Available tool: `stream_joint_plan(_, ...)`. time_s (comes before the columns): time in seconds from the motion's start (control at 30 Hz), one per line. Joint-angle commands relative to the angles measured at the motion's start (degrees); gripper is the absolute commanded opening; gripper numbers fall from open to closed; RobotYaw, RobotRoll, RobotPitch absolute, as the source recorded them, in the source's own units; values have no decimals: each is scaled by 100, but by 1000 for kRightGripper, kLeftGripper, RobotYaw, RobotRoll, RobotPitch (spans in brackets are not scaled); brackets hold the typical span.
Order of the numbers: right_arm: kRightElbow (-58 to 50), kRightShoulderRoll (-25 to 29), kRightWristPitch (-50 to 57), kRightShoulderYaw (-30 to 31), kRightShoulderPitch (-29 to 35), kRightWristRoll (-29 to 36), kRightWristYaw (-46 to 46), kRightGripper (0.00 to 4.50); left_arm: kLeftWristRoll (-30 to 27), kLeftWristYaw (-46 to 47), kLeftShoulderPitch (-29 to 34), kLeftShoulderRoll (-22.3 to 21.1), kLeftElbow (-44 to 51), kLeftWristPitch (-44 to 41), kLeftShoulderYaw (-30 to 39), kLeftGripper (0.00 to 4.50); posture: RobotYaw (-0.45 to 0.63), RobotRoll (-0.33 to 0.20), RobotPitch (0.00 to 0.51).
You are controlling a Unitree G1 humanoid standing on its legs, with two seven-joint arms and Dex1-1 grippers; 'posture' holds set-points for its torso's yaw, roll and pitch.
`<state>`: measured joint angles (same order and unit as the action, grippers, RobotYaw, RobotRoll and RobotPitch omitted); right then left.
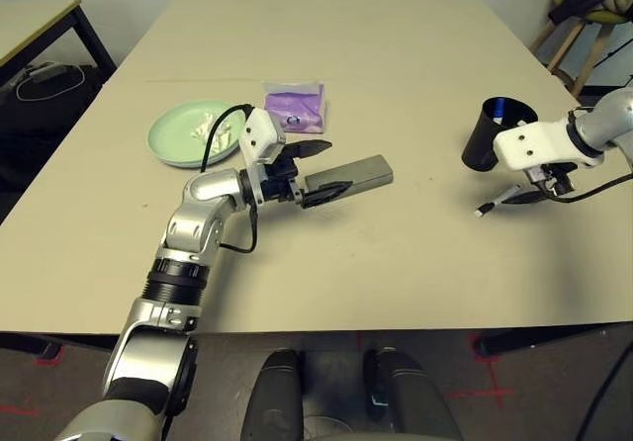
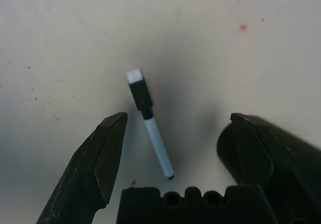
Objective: Organize and tidy the items on the table.
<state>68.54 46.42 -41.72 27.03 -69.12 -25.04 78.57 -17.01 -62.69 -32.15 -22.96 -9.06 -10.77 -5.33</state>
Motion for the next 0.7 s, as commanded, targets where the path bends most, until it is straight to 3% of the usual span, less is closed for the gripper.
stream_joint_plan(0.03, 194, -12, -274, 167, -159, -303, -151, 4450, -34, -89, 121, -50, 214, 6, -126, 4500, 240, 0, 156)
stream_joint_plan(0.5, 441, -38, -921, 291, -310, -593, 367, 4450, 52, -116, 182, -96, 190, 274, -235, 4500, 252, 0, 173)
stream_joint_plan(0.7, 444, -102, -1022, 398, -282, -817, 133, 4450, 52, -79, 161, -93, 173, 270, -218, 4500, 264, 0, 173)
